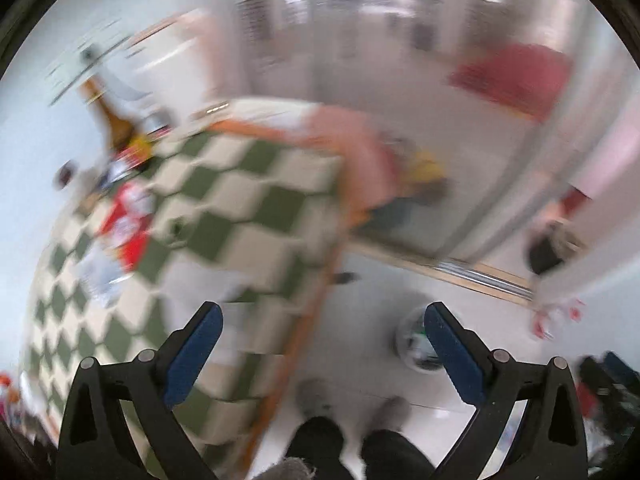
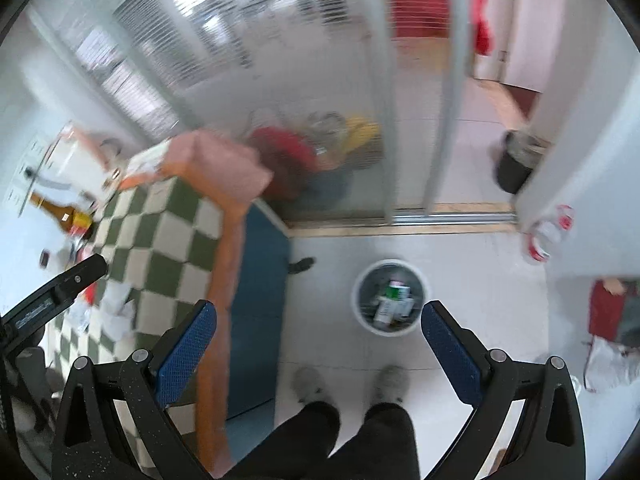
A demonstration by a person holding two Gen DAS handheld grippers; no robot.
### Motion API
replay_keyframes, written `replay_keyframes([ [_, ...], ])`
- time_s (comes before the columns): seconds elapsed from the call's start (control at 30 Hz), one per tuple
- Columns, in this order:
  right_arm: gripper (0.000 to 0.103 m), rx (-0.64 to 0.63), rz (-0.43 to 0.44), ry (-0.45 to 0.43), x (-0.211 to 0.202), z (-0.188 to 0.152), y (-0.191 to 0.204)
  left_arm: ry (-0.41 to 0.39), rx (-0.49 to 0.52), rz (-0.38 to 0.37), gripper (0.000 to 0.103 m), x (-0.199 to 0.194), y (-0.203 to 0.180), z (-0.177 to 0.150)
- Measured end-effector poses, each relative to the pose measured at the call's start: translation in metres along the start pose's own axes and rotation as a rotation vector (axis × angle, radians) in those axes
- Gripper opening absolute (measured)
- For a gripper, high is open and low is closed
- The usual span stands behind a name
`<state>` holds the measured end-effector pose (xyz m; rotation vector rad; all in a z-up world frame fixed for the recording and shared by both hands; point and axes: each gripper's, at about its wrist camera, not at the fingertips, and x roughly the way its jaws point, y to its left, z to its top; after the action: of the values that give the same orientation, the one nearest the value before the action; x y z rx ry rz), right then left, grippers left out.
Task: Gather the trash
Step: 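Grasp the white tissue with the left tool while the right tool moves toward the green pepper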
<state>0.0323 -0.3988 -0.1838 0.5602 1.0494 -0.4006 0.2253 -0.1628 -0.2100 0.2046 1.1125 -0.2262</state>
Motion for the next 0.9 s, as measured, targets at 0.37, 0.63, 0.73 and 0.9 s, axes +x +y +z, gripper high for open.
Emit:
replay_keyframes([
  [0.37, 0.103, -0.148, 0.062, 0.160, 0.124, 0.029, 0.137, 0.272, -0.315, 0.048, 0.098, 0.143, 0.158, -0.023],
  [0.63, 0.103, -0.250, 0.077, 0.197, 0.163, 0.043, 0.216, 0.251, -0.326, 0.031, 0.003, 0.162, 0.185, -0.026],
  [0.73, 0.103, -0.290, 0.127, 0.210, 0.173, 0.045, 0.251, 0.194, -0.362, 0.177, 0.003, 0.150, 0.225, -0.033],
  [0.9, 0.103, -0.377, 0.244, 0.267, 0.213, 0.032, 0.337, 0.205, -0.461, 0.307, 0.003, 0.162, 0.295, -0.041],
])
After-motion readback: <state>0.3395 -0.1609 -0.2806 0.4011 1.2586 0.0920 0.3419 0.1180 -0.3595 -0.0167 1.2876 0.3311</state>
